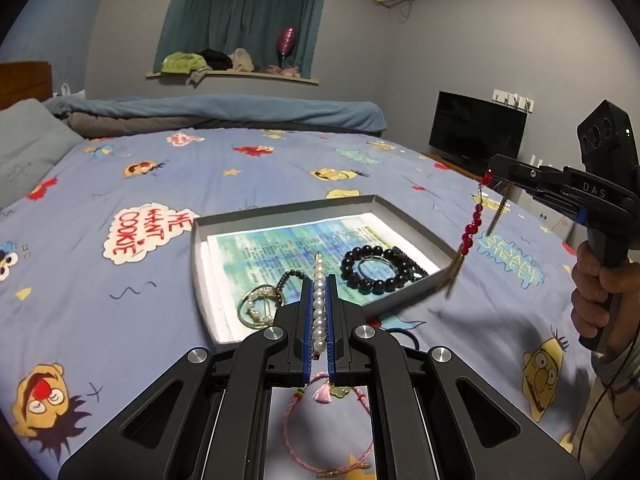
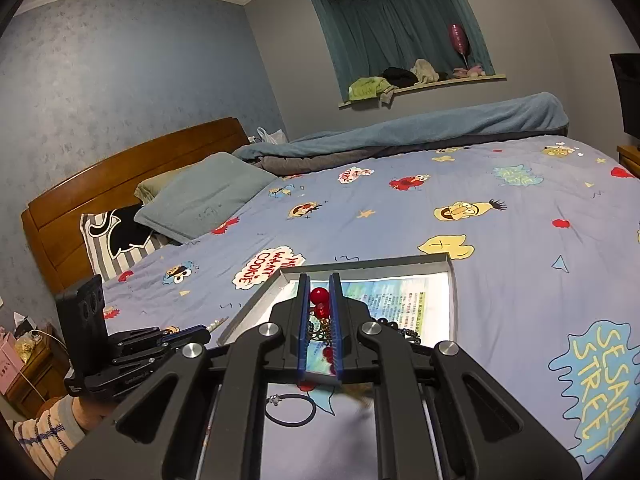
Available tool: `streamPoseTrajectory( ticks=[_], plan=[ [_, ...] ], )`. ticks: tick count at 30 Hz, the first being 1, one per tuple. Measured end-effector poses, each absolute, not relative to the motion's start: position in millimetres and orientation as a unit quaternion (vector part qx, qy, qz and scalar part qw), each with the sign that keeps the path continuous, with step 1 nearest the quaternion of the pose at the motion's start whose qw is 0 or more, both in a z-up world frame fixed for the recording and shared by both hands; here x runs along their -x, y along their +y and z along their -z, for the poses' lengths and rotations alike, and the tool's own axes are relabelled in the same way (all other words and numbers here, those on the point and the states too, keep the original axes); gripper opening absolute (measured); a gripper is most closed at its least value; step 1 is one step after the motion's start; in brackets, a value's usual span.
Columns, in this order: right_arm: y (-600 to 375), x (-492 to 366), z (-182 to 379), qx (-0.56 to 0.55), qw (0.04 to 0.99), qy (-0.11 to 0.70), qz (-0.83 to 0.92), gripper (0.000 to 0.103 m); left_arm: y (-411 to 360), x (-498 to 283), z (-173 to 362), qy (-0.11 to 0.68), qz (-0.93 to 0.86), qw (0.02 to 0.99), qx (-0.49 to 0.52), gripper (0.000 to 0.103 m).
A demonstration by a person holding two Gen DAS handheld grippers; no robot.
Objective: Organize jewelry
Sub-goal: 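Carry the pearl clip and red-bead charm into the gray box, open both tools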
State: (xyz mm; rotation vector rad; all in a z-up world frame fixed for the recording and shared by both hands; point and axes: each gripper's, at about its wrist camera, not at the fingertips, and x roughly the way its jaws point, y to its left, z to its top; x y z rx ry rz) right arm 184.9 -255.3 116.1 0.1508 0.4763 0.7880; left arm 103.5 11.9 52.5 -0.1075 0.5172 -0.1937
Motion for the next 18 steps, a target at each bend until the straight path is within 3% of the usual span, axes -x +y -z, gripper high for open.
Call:
streamPoseTrajectory(
  ticks=[18],
  plan=[
    [-239.7,-223.1,-141.7,-0.061,0.902,0.218,-0.367,0.009,27.6,-160.4,-62.5,0.278,0.082,0.956,0.051,0.006]
  ],
)
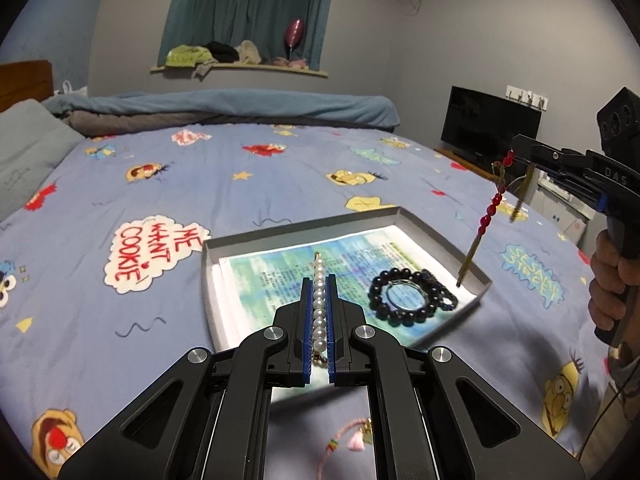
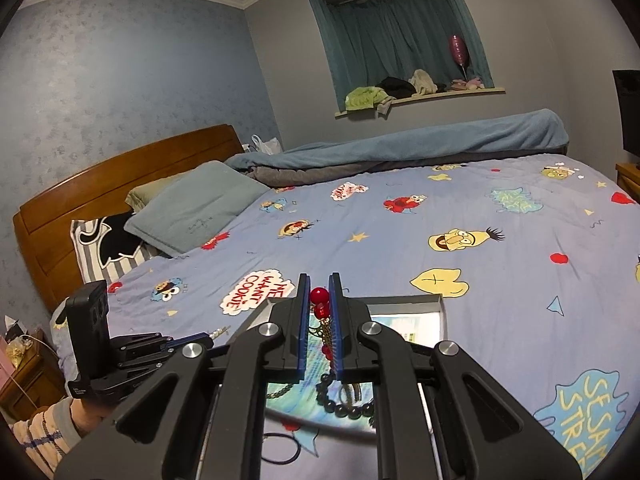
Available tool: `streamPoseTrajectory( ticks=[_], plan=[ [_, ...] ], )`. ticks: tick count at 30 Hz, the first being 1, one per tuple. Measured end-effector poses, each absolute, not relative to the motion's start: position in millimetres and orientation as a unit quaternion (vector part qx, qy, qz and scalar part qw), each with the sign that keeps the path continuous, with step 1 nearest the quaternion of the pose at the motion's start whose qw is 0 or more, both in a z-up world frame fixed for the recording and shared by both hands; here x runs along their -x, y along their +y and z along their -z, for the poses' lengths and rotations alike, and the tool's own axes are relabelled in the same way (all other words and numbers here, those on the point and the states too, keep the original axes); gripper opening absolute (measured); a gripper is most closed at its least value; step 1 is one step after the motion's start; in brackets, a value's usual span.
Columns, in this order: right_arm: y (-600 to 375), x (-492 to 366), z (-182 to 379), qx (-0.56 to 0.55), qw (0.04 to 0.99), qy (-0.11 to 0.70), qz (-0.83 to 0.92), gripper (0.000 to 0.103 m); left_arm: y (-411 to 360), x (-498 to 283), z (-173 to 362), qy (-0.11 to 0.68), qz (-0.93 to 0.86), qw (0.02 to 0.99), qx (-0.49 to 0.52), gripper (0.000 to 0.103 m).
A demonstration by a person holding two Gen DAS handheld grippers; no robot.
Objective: Organize jewelry
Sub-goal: 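Carry the pearl clip and red-bead charm into the gray box, open both tools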
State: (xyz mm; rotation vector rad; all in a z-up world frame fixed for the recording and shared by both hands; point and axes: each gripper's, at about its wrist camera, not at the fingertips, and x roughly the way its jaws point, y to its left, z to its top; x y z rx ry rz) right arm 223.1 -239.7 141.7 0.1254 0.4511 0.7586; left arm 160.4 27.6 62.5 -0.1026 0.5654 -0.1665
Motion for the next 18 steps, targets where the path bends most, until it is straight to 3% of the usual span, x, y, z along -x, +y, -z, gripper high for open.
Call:
streamPoseTrajectory(
  ticks=[18],
  plan=[
    [-191.0,-294.0,-58.6,-0.022,0.886,0.325,-0.329,0.009,36.4,-212.8,-5.5,0.373,0.046,0.925,0.061,0.006]
  ],
)
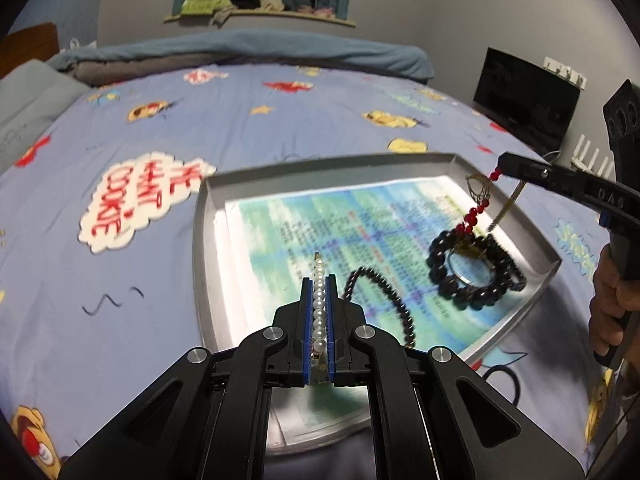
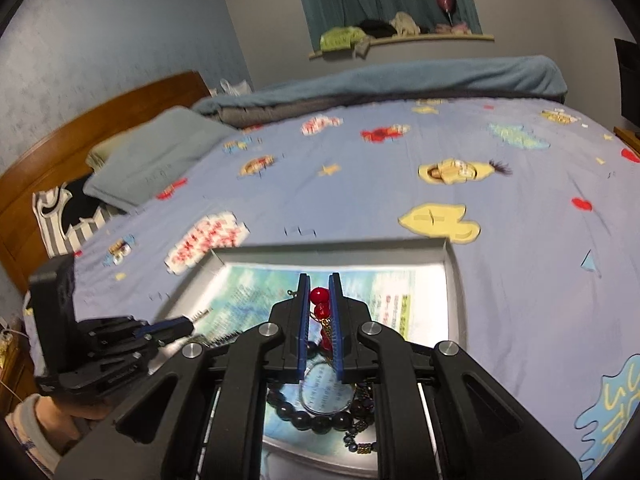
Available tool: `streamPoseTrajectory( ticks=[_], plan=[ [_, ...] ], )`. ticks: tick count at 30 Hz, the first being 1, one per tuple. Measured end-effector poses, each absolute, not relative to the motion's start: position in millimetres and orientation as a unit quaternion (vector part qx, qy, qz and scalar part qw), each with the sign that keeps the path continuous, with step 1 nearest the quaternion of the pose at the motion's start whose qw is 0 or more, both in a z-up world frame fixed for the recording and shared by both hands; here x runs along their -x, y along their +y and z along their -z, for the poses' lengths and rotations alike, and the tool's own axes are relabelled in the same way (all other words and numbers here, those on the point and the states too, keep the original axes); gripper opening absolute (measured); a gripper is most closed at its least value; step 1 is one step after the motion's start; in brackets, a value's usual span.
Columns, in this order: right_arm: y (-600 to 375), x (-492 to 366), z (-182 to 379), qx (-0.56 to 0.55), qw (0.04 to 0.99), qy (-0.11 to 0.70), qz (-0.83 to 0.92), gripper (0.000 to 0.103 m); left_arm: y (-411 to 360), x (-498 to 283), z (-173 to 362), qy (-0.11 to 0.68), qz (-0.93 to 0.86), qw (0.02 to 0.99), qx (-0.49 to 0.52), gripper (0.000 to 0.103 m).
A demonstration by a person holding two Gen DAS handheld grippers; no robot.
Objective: Organize jewelry
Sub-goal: 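Carry the pearl clip and red-bead charm into the gray box, open both tools, then withdraw both open tools back to the remaining bracelets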
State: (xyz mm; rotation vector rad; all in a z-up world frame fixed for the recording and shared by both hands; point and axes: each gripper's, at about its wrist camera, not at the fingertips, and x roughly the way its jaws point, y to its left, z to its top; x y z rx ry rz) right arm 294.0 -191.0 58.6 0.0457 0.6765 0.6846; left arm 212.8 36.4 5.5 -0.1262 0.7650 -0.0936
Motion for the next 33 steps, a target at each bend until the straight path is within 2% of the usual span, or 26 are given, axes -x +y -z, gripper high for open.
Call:
streamPoseTrajectory(
  ticks=[3,6,7,9,10,11,15,18,33],
  plan=[
    [-186.2,-299.5,-43.8,-0.008,0.882,0.342,-0.324,0.009,37.5,-213.8,-1.4,0.377,0.048,0.923,0.068,0.010],
    [-183.7,-302.5,-32.6,0.000,0.879,0.356,-0.317,0.010,37.3,-208.6,-0.7,0.366,0.047,0.927,0.069,0.034],
    [-183.9,-301.1,-30.6,0.003,0.879,0.358,-0.316,0.014,37.1,-206.2,-0.9,0.360,0.050,0.929,0.071,0.044],
    [-186.9,-295.0,-28.0,0.002,0.880,0.356,-0.316,0.036,35.2,-197.7,-2.7,0.347,0.051,0.934,0.067,0.059],
    [-189.6,-290.0,-27.8,-0.001,0.881,0.350,-0.318,0.050,34.2,-194.4,-3.9,0.342,0.049,0.936,0.065,0.074],
    [-193.0,-282.9,-28.6,-0.003,0.883,0.341,-0.322,0.054,33.2,-187.9,-6.5,0.332,0.050,0.940,0.063,0.080],
    [-202.8,-248.8,-36.9,-0.010,0.892,0.309,-0.329,0.057,34.2,-170.6,-14.4,0.317,0.048,0.945,0.066,0.082],
    [-209.8,-217.2,-39.5,-0.016,0.895,0.288,-0.341,0.066,37.7,-152.9,-19.5,0.306,0.046,0.948,0.075,0.083],
    [-220.3,-151.8,-5.0,-0.033,0.879,0.318,-0.353,0.067,49.0,-66.2,5.5,0.307,0.037,0.944,0.115,0.084]
  ],
)
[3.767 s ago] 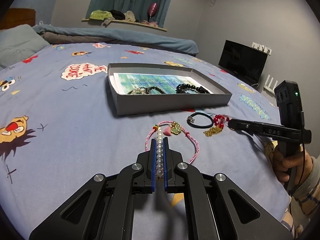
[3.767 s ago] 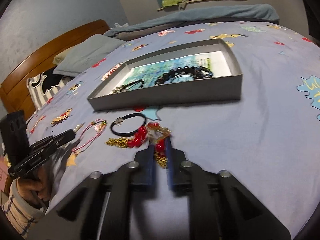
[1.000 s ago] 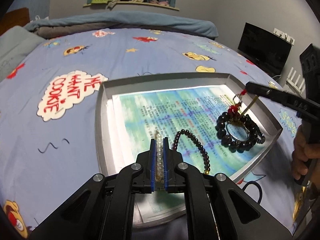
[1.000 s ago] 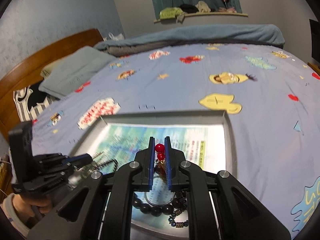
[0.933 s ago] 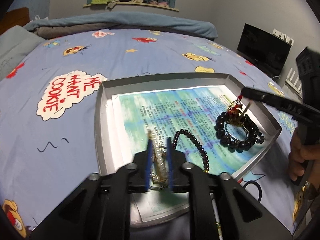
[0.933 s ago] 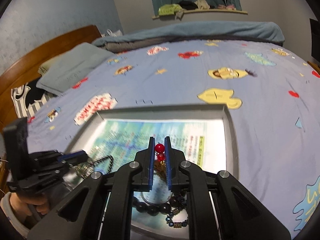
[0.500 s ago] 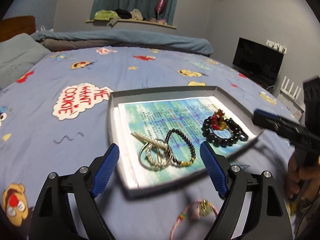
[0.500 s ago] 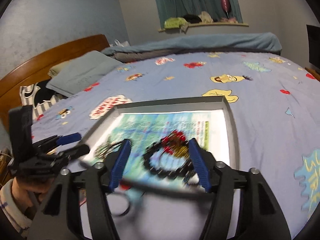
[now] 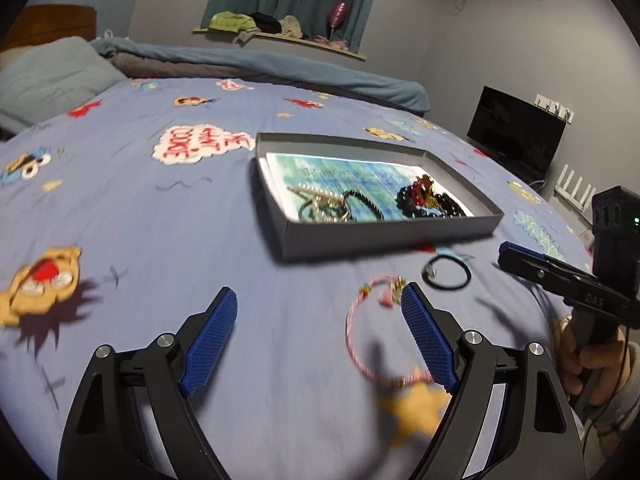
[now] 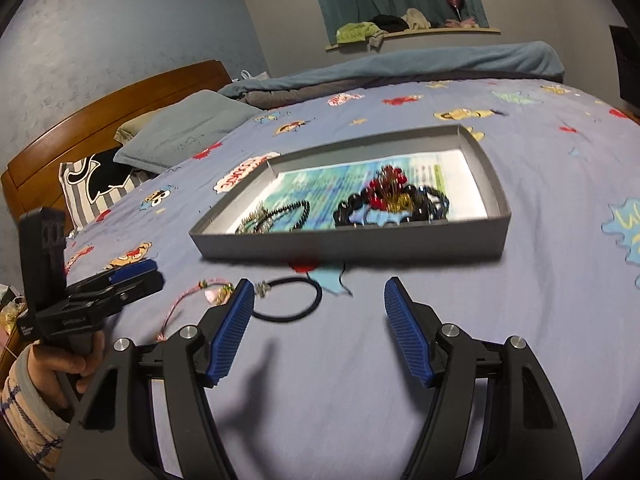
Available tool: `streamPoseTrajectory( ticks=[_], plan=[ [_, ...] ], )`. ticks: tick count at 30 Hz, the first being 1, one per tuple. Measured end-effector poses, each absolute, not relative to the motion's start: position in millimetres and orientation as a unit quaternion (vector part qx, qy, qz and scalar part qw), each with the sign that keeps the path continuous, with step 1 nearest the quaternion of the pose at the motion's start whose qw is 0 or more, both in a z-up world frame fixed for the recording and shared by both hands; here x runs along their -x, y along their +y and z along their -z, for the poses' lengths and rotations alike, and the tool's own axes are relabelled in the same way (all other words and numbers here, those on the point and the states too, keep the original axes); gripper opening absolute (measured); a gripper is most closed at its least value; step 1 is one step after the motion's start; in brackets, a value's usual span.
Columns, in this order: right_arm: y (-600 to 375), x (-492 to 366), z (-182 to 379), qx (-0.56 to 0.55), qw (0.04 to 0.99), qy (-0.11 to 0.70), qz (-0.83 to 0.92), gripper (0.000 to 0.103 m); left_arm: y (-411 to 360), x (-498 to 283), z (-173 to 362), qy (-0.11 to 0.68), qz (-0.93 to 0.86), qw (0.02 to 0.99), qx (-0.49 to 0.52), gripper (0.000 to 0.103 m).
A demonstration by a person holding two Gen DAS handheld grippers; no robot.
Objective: Organize jewelry
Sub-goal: 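Withdraw both open tools back to the remaining bracelets, then grasp the pink braided bracelet with the left tool while the right grasps the black hair tie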
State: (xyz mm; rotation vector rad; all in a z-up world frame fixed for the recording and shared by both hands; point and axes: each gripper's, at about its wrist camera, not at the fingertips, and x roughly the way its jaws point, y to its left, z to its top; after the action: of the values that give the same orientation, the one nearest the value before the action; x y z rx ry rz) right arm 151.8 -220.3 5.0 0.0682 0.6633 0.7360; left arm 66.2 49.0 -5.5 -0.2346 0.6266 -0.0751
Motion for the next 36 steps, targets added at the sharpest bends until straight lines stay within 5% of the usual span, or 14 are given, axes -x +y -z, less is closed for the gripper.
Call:
streamPoseTrajectory(
  ticks=[15,20,24,29,36],
  plan=[
    [-217.8,-146.9,0.1,-0.019,0.882,0.320,-0.347,0.069,19.5,-65.0,18.3,0.325,0.065,0.940,0.075,0.084],
    [-213.8,-149.4,1.3,-0.012,0.879,0.328,-0.345,0.069,24.5,-78.7,25.1,0.346,0.055,0.932,0.094,0.069],
    [-205.3,-148.6,0.5,0.007,0.878,0.330,-0.346,0.069,27.4,-80.3,26.7,0.347,0.057,0.931,0.102,0.068],
    [-191.4,-154.1,2.4,0.024,0.874,0.346,-0.339,0.069,32.0,-85.9,33.3,0.365,0.046,0.923,0.113,0.028],
    [-179.1,-163.8,6.7,0.031,0.869,0.363,-0.334,0.069,27.8,-77.9,31.6,0.350,0.045,0.930,0.104,0.011]
  ],
)
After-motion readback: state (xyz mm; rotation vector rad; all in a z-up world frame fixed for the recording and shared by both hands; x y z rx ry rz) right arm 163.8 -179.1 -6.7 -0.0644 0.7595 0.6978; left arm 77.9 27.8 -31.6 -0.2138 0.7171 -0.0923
